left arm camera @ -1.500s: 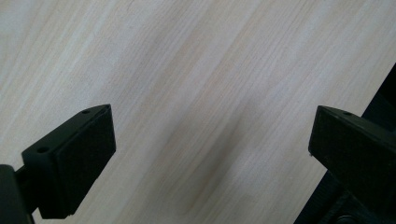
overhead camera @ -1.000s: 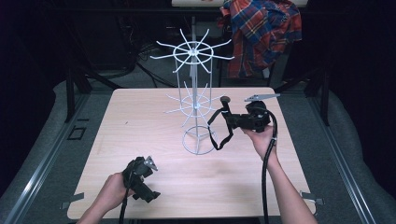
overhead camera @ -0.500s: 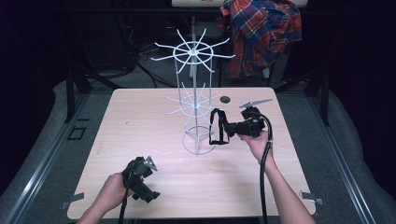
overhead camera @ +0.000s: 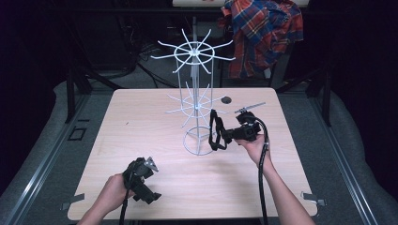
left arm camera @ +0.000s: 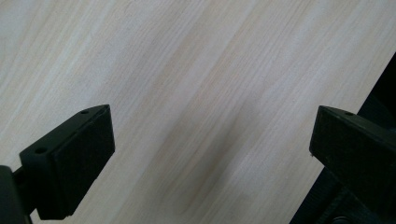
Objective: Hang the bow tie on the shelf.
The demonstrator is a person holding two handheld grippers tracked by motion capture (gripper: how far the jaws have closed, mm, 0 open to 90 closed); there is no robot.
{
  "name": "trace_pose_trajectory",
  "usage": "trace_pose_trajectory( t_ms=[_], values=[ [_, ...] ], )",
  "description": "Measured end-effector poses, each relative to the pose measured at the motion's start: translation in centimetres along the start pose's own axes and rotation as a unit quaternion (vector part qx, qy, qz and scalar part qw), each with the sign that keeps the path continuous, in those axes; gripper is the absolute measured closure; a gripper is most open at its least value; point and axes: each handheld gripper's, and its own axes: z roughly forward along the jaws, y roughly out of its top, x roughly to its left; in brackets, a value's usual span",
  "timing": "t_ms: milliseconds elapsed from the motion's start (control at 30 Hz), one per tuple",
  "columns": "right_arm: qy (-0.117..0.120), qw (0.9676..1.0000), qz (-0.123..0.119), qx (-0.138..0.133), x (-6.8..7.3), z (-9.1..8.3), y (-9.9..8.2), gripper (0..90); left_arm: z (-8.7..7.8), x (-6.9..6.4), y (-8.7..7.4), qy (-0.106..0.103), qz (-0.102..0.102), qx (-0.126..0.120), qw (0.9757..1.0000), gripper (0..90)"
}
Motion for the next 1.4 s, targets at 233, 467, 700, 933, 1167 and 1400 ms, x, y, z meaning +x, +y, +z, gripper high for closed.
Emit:
trace_pose_trajectory(
  t_ms=[233, 467, 700, 933, 1167, 1400],
  values=[
    [-0.008, 0.9999, -0.005, -0.007, 0.5, 0.0, 0.0, 74.7, 0.0, 0.0, 0.0, -0.002, 0.002, 0.003, 1.0000, 0.3],
    [0.002, 1.0000, -0.005, -0.005, 0.3, 0.4, 0.0, 74.3, 0.2, 0.0, 0.0, 0.003, 0.001, 0.005, 1.0000, 0.6],
    [-0.001, 0.9999, -0.006, -0.008, 0.4, 1.1, 0.0, 74.0, 0.0, 0.2, 0.0, -0.007, 0.002, -0.006, 1.0000, 0.1],
    [-0.002, 1.0000, -0.006, -0.005, 0.6, 1.6, 0.0, 72.2, 0.1, 0.2, 0.0, -0.005, 0.001, -0.003, 1.0000, 0.1],
    [0.000, 1.0000, 0.002, -0.007, 0.7, 1.4, 0.0, 67.3, 0.2, 0.1, 0.0, -0.001, 0.001, 0.003, 1.0000, 0.4],
    [-0.004, 0.9998, -0.008, -0.019, 1.1, 0.5, -0.1, 63.4, 0.1, 0.1, 0.0, -0.001, 0.001, 0.002, 1.0000, 0.4]
  ],
)
